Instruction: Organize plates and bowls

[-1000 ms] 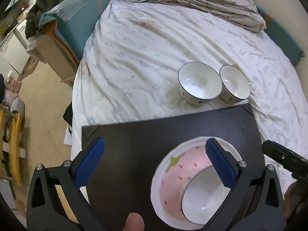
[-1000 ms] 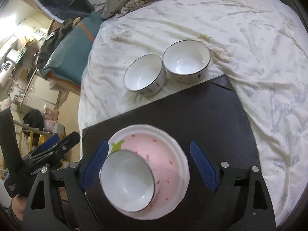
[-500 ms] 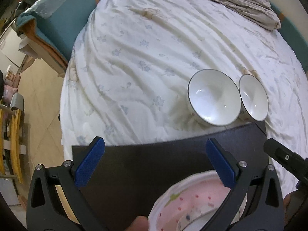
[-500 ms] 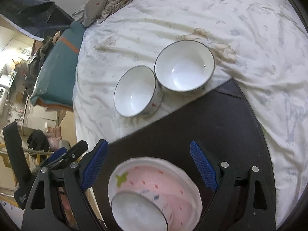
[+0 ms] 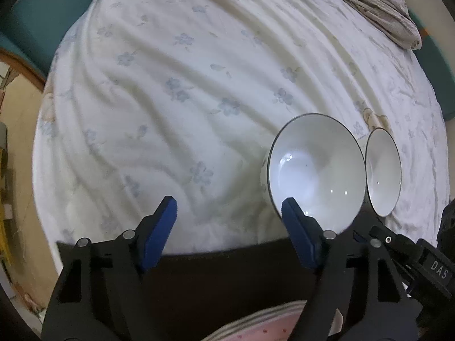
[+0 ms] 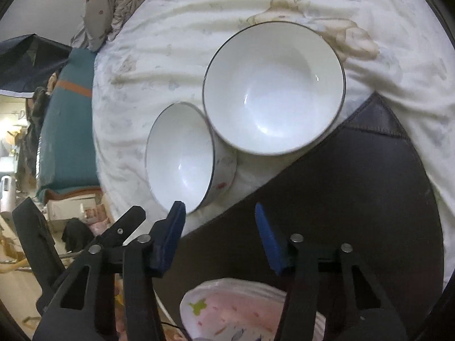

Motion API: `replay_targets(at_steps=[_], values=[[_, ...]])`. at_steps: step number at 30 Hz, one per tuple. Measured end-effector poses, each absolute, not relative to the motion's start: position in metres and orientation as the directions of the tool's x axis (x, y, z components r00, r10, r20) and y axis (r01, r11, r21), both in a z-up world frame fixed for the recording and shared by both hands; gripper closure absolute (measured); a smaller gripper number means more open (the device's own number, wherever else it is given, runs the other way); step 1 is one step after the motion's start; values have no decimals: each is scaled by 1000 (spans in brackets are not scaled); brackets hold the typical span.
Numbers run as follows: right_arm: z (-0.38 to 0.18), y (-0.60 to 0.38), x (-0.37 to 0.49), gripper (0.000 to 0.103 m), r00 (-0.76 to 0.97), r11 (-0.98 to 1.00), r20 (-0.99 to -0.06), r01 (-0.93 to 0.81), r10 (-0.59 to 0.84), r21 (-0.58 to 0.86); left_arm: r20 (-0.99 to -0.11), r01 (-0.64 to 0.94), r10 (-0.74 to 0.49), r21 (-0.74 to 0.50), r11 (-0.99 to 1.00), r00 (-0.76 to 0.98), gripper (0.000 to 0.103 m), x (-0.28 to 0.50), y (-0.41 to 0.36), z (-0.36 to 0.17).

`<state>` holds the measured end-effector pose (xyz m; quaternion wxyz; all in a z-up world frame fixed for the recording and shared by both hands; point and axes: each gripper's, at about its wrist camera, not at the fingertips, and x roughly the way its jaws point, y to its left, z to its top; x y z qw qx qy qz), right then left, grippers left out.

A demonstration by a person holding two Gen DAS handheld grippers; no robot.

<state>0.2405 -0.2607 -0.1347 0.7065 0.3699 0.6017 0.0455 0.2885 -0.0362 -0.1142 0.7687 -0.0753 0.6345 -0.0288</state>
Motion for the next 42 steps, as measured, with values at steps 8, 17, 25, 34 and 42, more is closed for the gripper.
replay_targets(at_steps=[8, 17, 25, 34, 42], values=[[-145, -254, 268, 65, 256, 770, -843, 345, 473, 537, -976, -20, -174, -178, 984, 130, 67, 309, -53, -144], [-160, -253, 276, 79, 240, 807, -858, 296, 454, 511, -983, 33, -147, -144, 989, 114, 95, 320, -76, -152], [-151, -243, 274, 90, 265, 867, -885, 230, 382, 443, -986, 56, -95, -88, 995, 138, 96, 307, -85, -132], [-128, -234, 264, 92, 293, 880, -874, 166, 387, 446, -977, 62, -77, -66, 996, 197, 95, 281, -79, -94], [-85, -225, 240, 93, 361, 865, -827, 94, 431, 492, -957, 69, -75, -57, 996, 281, 94, 255, -63, -41]])
